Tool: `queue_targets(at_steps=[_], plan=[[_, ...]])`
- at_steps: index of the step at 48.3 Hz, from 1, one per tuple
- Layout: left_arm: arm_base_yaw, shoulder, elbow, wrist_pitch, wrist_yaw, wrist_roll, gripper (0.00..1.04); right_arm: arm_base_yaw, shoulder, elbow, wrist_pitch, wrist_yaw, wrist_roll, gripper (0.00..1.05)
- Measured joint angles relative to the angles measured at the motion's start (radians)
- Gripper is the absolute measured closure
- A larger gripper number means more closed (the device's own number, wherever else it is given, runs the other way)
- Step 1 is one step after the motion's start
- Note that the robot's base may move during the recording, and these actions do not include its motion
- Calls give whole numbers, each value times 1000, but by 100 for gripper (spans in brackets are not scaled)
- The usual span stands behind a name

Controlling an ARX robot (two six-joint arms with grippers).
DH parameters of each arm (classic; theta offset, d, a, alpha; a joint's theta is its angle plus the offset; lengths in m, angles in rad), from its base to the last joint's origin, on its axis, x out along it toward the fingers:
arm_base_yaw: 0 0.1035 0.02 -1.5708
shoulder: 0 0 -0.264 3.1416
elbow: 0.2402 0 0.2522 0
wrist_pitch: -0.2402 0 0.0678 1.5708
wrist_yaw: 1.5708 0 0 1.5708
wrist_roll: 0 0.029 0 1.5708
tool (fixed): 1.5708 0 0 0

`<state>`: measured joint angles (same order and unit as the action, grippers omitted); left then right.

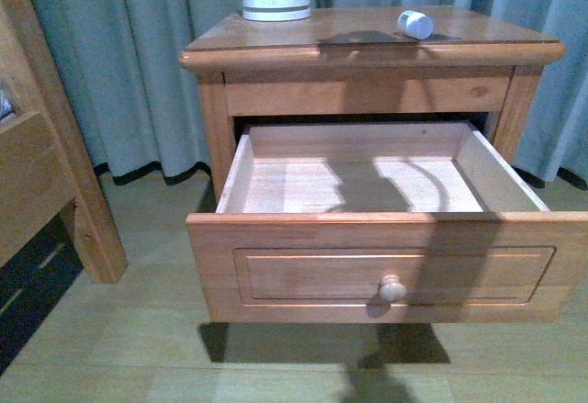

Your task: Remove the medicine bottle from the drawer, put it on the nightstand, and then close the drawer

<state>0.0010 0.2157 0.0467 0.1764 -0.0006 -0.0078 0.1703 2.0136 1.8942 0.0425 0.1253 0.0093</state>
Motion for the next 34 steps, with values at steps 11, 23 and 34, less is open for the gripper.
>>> queue_targets(at_steps=[11,23,34], plan=[[0,0,0,0,0,0,6,3,-434,-646,178,-99,127,19],[0,0,0,0,0,0,6,67,-708,-1279,259,-83,134,71],[0,0,0,0,0,0,6,140,-629,-1577,576,45,103,101]])
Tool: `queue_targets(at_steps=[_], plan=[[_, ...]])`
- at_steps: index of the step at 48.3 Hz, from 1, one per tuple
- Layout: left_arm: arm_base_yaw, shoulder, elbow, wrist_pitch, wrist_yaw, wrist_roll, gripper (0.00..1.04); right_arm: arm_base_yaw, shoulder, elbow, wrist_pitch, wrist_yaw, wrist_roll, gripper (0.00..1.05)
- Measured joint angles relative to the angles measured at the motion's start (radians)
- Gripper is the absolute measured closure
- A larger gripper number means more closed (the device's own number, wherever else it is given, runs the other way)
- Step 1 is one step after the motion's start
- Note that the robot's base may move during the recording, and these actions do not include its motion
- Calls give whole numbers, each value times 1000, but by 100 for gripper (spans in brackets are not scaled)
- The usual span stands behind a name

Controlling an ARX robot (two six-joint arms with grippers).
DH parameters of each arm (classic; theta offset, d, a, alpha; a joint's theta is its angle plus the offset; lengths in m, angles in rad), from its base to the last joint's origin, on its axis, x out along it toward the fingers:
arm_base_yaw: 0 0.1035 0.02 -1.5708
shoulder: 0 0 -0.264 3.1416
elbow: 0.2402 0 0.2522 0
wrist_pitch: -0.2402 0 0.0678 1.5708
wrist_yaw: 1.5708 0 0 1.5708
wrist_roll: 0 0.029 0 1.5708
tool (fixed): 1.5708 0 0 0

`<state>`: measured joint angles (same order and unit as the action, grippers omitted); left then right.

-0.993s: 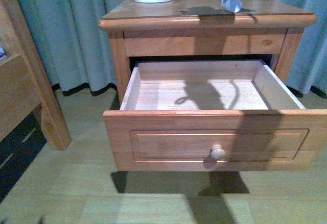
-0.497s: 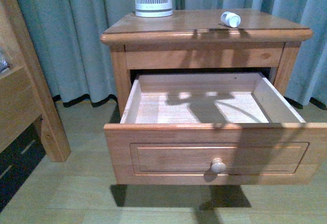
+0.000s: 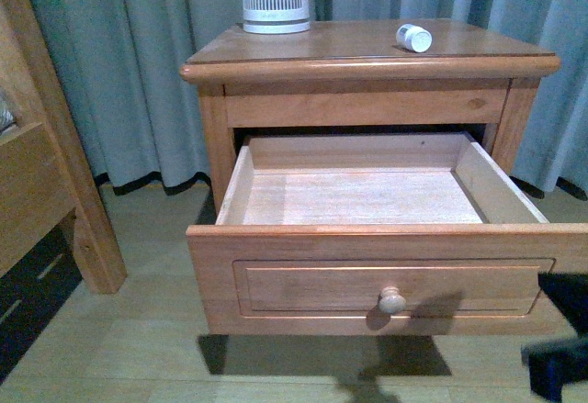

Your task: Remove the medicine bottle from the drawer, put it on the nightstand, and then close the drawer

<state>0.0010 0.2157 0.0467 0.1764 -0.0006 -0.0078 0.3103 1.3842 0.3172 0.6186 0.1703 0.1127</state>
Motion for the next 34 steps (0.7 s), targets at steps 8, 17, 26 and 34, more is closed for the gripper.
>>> queue_targets(at_steps=[8,17,26,34], plan=[[0,0,0,0,0,0,6,-5,359,-53,522,64,-111,101],[0,0,0,0,0,0,6,-63,616,76,641,62,-179,101],[0,0,0,0,0,0,6,-110,710,233,550,54,-214,101],[0,0,0,0,0,0,6,-127,755,403,460,54,-251,101]])
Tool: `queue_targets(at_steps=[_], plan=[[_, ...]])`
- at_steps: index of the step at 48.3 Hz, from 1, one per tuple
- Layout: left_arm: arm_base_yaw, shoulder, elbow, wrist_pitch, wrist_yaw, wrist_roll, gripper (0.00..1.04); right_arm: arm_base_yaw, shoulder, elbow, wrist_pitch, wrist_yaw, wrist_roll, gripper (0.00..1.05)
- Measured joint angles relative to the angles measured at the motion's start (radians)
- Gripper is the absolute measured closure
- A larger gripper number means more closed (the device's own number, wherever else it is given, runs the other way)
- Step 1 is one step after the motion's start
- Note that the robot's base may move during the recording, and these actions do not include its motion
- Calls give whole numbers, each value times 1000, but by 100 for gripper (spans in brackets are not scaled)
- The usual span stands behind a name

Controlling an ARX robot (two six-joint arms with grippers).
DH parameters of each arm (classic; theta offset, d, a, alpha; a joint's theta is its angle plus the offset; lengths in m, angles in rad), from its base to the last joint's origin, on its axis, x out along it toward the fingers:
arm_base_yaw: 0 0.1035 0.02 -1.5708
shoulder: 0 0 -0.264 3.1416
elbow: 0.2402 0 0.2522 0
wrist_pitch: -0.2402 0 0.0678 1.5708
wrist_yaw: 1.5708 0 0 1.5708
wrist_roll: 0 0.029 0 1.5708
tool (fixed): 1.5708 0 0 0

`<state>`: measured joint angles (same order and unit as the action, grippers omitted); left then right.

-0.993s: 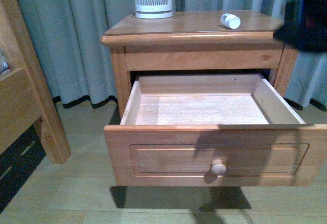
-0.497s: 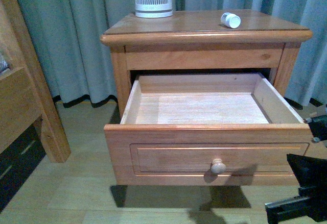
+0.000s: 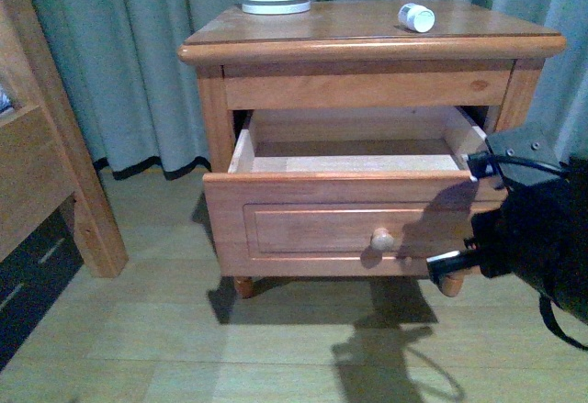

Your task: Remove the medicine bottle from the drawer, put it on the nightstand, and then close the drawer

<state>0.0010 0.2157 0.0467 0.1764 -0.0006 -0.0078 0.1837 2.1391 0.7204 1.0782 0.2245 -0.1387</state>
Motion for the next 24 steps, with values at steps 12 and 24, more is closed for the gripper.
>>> queue_targets(at_steps=[12,24], plan=[[0,0,0,0,0,0,6,-3,64,245,-150,0,-50,101],[0,0,0,0,0,0,6,-16,167,474,-277,8,-98,101]])
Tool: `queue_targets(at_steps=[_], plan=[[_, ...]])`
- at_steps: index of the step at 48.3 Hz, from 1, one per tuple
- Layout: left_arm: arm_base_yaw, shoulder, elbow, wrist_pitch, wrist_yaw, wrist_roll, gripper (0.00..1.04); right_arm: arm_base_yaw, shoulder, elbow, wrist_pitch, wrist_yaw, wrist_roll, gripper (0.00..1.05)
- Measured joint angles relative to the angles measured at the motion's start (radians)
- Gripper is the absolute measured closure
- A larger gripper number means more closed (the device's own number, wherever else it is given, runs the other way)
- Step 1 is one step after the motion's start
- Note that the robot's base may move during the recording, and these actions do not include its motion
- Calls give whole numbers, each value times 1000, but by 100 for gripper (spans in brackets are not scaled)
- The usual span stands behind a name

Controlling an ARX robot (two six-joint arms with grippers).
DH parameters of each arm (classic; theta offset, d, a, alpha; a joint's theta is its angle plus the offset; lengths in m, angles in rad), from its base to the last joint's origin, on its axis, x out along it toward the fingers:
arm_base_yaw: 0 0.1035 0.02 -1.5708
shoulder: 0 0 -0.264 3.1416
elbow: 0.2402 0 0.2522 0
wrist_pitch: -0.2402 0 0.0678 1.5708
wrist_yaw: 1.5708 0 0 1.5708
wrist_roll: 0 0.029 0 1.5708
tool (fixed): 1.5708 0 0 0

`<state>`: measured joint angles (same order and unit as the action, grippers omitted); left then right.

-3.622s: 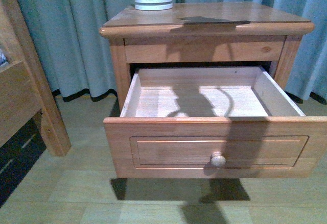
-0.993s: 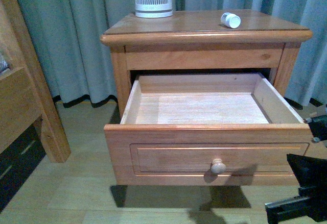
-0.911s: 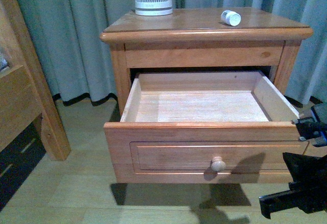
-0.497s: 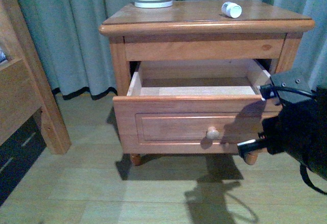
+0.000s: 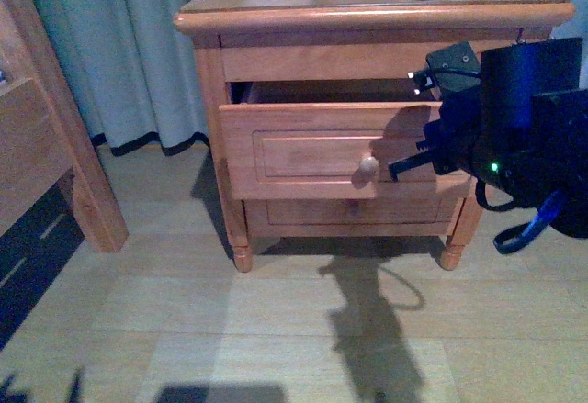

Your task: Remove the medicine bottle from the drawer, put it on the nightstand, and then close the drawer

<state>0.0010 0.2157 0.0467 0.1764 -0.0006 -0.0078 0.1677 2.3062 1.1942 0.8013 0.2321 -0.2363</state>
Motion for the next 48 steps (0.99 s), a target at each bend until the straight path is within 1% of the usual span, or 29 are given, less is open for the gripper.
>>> queue_targets(at_steps=[9,16,32,48], plan=[[0,0,0,0,0,0,6,-20,80,148,-79,16,-9,101],[0,0,0,0,0,0,6,-38,129,239,-109,19,-28,101],[0,0,0,0,0,0,6,-42,168,317,-132,-17,-125,101],[0,0,0,0,0,0,6,-53,175,362,-183,-36,-173,101]])
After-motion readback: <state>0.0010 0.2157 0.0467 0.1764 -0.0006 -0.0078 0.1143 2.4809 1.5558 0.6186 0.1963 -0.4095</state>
